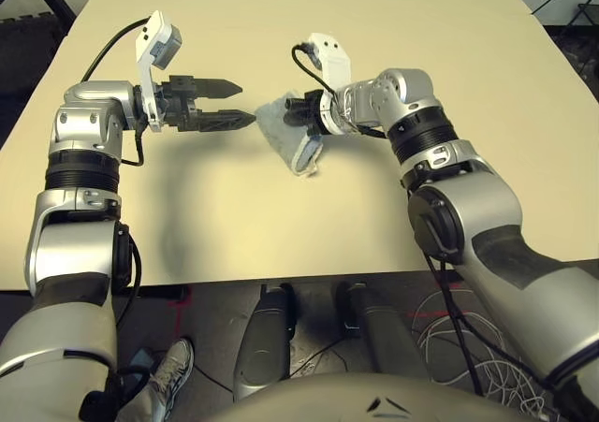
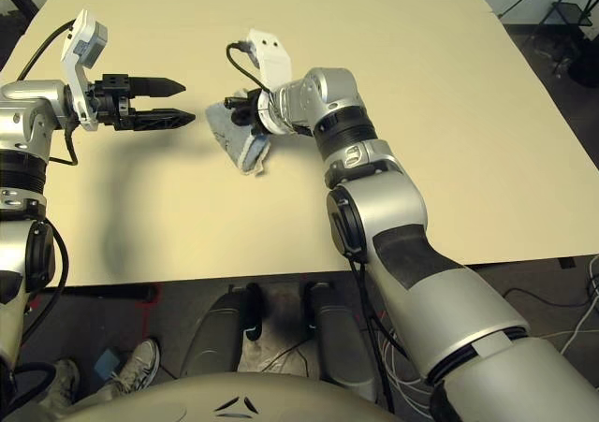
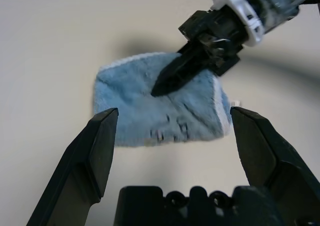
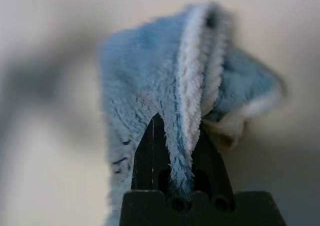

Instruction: Wipe the water off the table with a rag.

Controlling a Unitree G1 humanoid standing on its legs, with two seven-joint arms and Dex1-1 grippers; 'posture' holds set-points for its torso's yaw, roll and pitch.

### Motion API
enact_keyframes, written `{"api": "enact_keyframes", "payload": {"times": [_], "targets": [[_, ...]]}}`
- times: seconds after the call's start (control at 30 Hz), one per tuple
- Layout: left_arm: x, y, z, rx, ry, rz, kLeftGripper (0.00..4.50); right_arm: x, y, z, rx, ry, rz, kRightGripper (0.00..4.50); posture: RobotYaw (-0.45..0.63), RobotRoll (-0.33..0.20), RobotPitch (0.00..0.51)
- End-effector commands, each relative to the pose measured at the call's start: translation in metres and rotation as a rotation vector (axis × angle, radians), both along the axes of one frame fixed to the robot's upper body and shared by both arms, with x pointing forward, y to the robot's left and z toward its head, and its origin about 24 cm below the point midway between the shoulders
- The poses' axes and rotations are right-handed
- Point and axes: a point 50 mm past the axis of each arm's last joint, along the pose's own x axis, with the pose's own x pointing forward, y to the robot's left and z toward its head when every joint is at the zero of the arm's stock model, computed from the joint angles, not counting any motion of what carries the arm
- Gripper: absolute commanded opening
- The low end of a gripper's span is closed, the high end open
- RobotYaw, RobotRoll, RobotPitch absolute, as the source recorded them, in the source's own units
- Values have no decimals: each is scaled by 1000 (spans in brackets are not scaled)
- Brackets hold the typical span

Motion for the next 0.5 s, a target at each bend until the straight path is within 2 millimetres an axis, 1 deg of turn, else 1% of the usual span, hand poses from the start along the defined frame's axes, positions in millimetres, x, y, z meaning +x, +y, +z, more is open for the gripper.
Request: {"api": "enact_keyframes", "payload": {"times": [0.03, 0.2, 0.5], "targets": [[-1, 0, -5, 10, 16, 0, 4500, 9, -29, -2, -47, -19, -118, 51, 35, 0, 209], [0, 0, -5, 9, 17, 3, 4500, 15, -58, 1, -83, -38, -200, 51, 30, 0, 210], [0, 1, -5, 10, 18, 5, 4500, 18, -114, 7, -146, -47, -343, 51, 20, 0, 220]]}}
